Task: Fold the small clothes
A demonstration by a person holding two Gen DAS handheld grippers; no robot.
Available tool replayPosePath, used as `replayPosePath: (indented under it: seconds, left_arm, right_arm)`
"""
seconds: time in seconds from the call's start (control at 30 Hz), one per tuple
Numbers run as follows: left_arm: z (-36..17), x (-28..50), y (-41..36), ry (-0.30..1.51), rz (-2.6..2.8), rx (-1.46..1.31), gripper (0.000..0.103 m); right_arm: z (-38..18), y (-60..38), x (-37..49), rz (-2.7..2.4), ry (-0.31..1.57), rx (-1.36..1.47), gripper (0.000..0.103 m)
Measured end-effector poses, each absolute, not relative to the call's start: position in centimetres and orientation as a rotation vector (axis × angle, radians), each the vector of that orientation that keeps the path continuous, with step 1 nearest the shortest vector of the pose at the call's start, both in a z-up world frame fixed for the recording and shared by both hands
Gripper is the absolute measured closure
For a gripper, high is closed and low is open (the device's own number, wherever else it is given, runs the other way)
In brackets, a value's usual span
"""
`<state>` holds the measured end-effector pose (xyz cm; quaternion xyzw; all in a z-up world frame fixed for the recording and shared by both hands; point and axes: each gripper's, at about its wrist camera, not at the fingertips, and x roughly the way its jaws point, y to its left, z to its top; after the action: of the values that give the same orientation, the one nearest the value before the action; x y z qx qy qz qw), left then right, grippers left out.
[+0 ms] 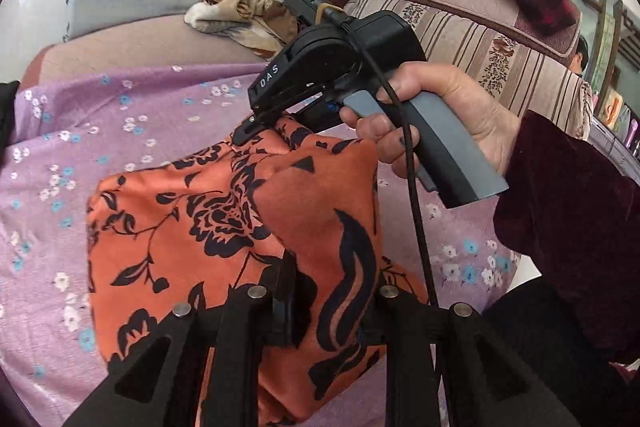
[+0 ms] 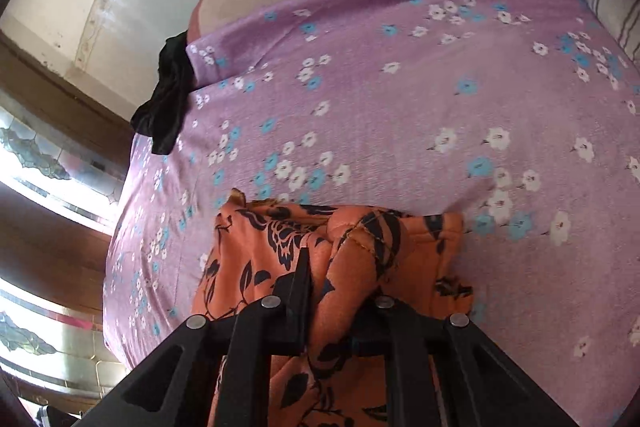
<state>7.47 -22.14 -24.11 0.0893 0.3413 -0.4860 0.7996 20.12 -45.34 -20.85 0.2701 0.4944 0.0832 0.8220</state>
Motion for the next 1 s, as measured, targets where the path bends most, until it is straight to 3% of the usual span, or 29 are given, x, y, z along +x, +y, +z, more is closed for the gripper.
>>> replayPosePath:
  seconds: [0.17, 0.27, 0.3, 0.4, 0.43, 0.5, 0.57, 0.7, 0.83, 1.0]
  left_arm:
    - [-26.5, 8.0, -25.0, 0.847, -1.055, 0.211, 0.071]
    - [-25.4, 7.4, -24.1, 0.851, -1.108, 0.228, 0.053]
    - [-24.8, 7.5, -23.5, 0.845, -1.108, 0.228, 0.044]
    - [-22.2, 7.1, -20.4, 0.786, -1.105, 0.212, 0.039]
    - [-21.4, 7.2, -19.2, 0.758, -1.084, 0.216, 0.034]
    - [-20.5, 7.5, -17.0, 0.704, -0.999, 0.229, 0.028]
    - [-20.5, 8.9, -15.8, 0.701, -0.893, 0.256, 0.028]
    - [-23.3, 13.1, -13.6, 0.871, -0.697, 0.214, 0.029]
    - [-25.3, 12.6, -13.7, 0.909, -0.635, 0.274, 0.029]
    - [-27.0, 11.2, -13.5, 0.957, -0.586, 0.257, 0.028]
  right_arm:
    - [-24.5, -47.8, 21.6, 0.162, 1.039, 0.616, 0.089]
    - [-27.2, -48.0, 22.2, 0.136, 1.09, 0.627, 0.085]
    - [-27.8, -48.5, 22.2, 0.135, 1.097, 0.649, 0.078]
    - [-26.9, -50.5, 20.8, 0.086, 1.053, 0.713, 0.062]
    - [-26.0, -51.0, 19.9, 0.05, 1.027, 0.71, 0.047]
    - [-24.0, -51.6, 17.6, -0.024, 0.959, 0.687, 0.042]
    - [-22.1, -50.8, 15.3, 0.01, 0.894, 0.676, 0.042]
    - [-19.2, -45.2, 12.1, 0.111, 0.861, 0.528, 0.072]
    - [-18.7, -39.8, 9.4, 0.15, 0.895, 0.41, 0.075]
    - [-22.6, -38.6, 5.9, 0.023, 1.051, 0.344, 0.076]
